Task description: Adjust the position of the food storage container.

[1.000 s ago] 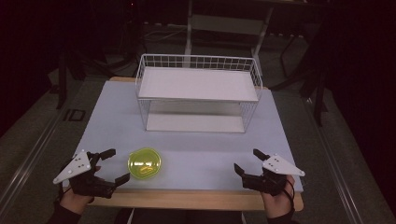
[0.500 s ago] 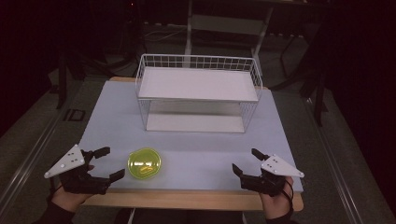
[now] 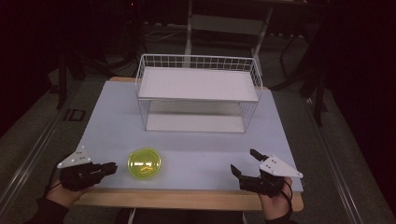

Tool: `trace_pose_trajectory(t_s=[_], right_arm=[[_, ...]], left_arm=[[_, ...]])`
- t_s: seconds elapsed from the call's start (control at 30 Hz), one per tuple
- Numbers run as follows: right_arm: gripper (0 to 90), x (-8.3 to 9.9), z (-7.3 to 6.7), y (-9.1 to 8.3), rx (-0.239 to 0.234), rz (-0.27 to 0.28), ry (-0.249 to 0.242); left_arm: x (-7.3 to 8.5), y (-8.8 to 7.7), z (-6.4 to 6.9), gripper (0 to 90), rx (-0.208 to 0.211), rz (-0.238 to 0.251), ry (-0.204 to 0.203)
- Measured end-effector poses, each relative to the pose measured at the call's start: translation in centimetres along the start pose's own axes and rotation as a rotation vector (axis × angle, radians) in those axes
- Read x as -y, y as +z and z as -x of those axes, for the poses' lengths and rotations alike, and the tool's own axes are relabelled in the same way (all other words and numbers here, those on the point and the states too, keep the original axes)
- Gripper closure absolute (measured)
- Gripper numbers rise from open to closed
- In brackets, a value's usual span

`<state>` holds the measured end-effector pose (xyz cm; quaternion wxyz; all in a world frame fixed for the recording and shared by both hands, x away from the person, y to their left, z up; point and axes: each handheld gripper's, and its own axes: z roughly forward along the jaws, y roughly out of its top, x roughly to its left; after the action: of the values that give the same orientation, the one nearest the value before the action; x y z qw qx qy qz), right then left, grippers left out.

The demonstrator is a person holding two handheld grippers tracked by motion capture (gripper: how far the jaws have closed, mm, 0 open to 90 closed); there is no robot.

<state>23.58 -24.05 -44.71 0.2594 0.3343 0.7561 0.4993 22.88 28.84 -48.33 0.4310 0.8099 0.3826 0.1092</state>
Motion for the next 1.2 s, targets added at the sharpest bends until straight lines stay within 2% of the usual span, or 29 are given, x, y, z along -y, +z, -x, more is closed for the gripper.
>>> trace_pose_trajectory(t_s=[0.07,0.13,0.23,0.3,0.33,0.43,0.6,0.63,0.77,0.83,0.87,0.9,0.97,1.03,1.07,1.17,1.2], right_arm=[[14.7,0.0,0.0,0.0,-0.002,0.001,0.0],[14.8,0.0,0.0,0.0,-0.003,0.0,0.003],[14.8,0.0,0.1,0.0,-0.003,0.0,0.006],[14.8,0.0,0.1,0.0,-0.004,0.002,0.006],[14.7,0.0,0.1,0.0,-0.004,0.002,0.006],[14.8,0.0,0.1,0.0,-0.005,0.002,0.006],[14.7,0.1,0.2,-0.1,-0.008,0.002,0.01],[14.8,0.1,0.3,0.0,-0.009,0.001,0.009],[14.8,0.1,0.3,0.1,-0.011,0.0,0.008],[14.8,0.1,0.3,0.1,-0.011,0.0,0.008],[14.8,0.1,0.4,0.1,-0.013,0.0,0.007],[14.8,0.1,0.4,0.1,-0.013,0.0,0.008],[14.8,0.1,0.4,0.1,-0.014,-0.001,0.008],[14.8,0.1,0.4,0.1,-0.015,-0.003,0.01],[15.0,0.2,0.5,0.1,-0.015,-0.003,0.01],[15.0,0.2,0.4,0.0,-0.014,-0.004,0.008],[15.0,0.2,0.4,0.0,-0.014,-0.004,0.008]], left_arm=[[0.1,0.5,-0.2,90.0,-0.004,-0.04,-0.004],[0.1,1.2,-0.2,90.0,-0.01,-0.082,-0.013],[-0.1,2.2,-0.4,90.0,-0.004,-0.11,-0.039],[-0.2,3.0,-0.5,90.0,0.002,-0.133,-0.036],[-0.3,3.5,-0.5,90.0,0.011,-0.139,-0.05],[-0.5,4.7,-0.3,90.0,0.038,-0.168,-0.053],[-0.9,6.2,0.0,90.0,0.061,-0.178,-0.065],[-1.0,6.5,0.0,90.0,0.069,-0.18,-0.079],[-1.6,8.0,0.3,90.0,0.076,-0.197,-0.072],[-1.6,8.0,0.3,90.0,0.076,-0.197,-0.072],[-2.5,9.5,0.9,90.0,0.086,-0.21,-0.06],[-2.5,9.5,0.9,90.0,0.086,-0.21,-0.06],[-3.3,10.9,1.7,90.0,0.106,-0.216,-0.045],[-3.3,10.9,1.7,90.0,0.106,-0.216,-0.045],[-4.1,12.3,2.6,90.0,0.126,-0.217,-0.028],[-4.9,13.7,3.6,90.0,0.137,-0.226,-0.01],[-4.9,13.7,3.6,90.0,0.137,-0.226,-0.01]])
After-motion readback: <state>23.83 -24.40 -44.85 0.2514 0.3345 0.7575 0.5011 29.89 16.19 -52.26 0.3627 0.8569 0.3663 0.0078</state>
